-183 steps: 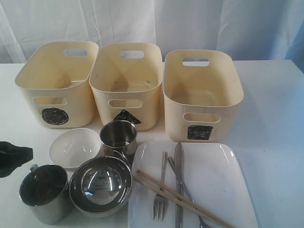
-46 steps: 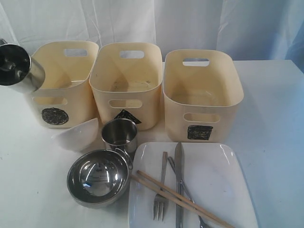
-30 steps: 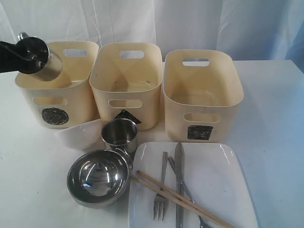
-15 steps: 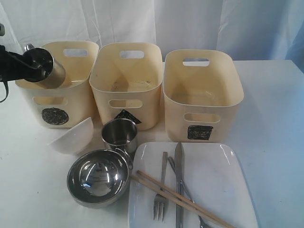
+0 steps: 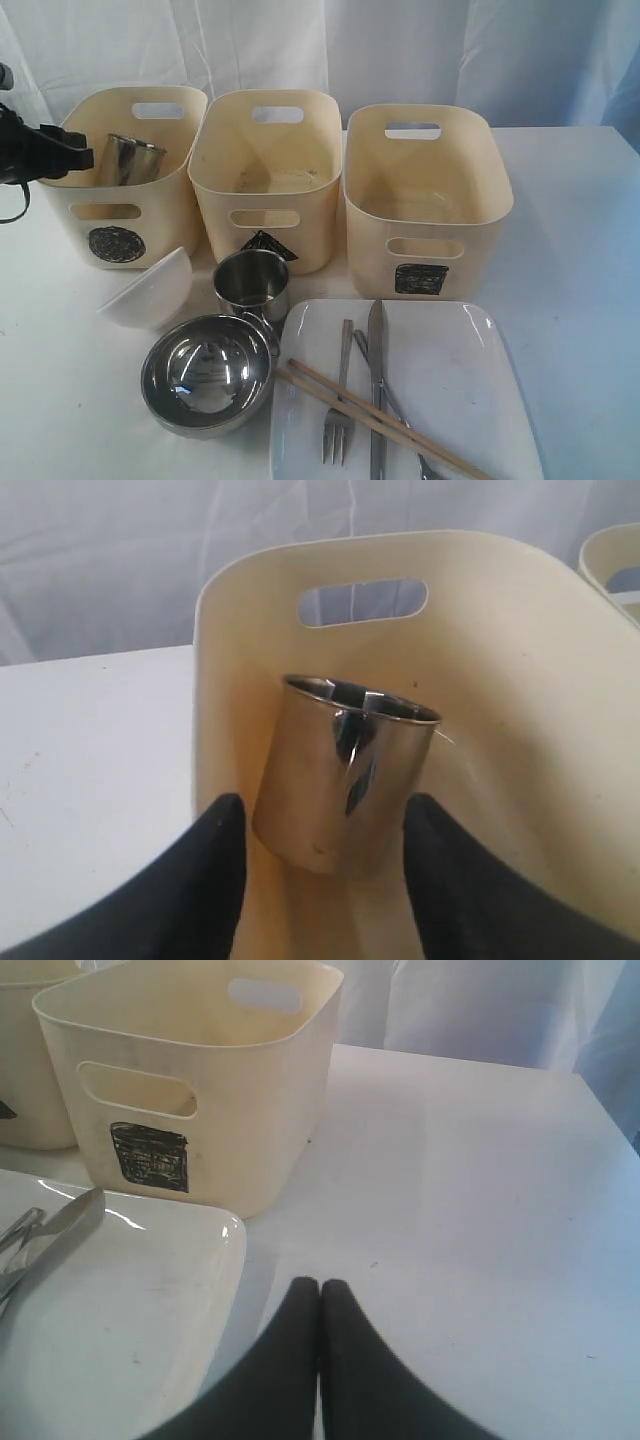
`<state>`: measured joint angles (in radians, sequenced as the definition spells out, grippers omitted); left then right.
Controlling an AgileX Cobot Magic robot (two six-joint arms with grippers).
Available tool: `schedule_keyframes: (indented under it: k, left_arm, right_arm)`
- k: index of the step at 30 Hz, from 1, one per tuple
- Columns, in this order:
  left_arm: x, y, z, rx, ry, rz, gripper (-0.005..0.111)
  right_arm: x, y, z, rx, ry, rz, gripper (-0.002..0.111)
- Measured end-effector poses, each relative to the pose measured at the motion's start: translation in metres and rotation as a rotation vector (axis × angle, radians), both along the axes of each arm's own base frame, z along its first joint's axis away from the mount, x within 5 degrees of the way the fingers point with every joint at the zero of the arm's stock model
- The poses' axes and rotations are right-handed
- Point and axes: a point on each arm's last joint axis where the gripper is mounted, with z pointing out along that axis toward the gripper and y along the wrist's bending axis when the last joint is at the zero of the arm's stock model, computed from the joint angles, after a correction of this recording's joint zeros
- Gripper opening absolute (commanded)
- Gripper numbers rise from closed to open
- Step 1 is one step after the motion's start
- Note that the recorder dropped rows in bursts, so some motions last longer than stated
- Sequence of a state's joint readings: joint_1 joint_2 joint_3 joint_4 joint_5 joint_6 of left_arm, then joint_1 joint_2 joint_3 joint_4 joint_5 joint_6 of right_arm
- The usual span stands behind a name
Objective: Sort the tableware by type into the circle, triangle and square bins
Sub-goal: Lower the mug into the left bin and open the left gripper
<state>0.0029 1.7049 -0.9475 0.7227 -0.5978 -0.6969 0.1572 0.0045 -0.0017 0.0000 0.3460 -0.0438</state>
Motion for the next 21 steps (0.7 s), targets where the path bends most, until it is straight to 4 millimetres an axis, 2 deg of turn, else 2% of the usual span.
schedule_keyframes:
  k: [6, 12, 17, 21]
  left_arm:
    - [-0.003, -0.001, 0.010, -0.036, -0.016, 0.004, 0.054]
    - [-0.019, -0.004, 0.046, 0.040, -0.117, -0.060, 0.054]
    - [-0.040, -0.009, 0.080, 0.158, -0.210, -0.154, 0.054]
    - [-0.056, -0.013, 0.094, 0.212, -0.214, -0.227, 0.054]
  right_arm:
    - [0.000, 0.000, 0.000, 0.000, 0.000, 0.000, 0.000]
    - [0.000, 0.000, 0.000, 0.000, 0.000, 0.000, 0.000]
    - [0.000, 0.000, 0.000, 0.000, 0.000, 0.000, 0.000]
    - [0.000, 0.000, 0.000, 0.000, 0.000, 0.000, 0.000]
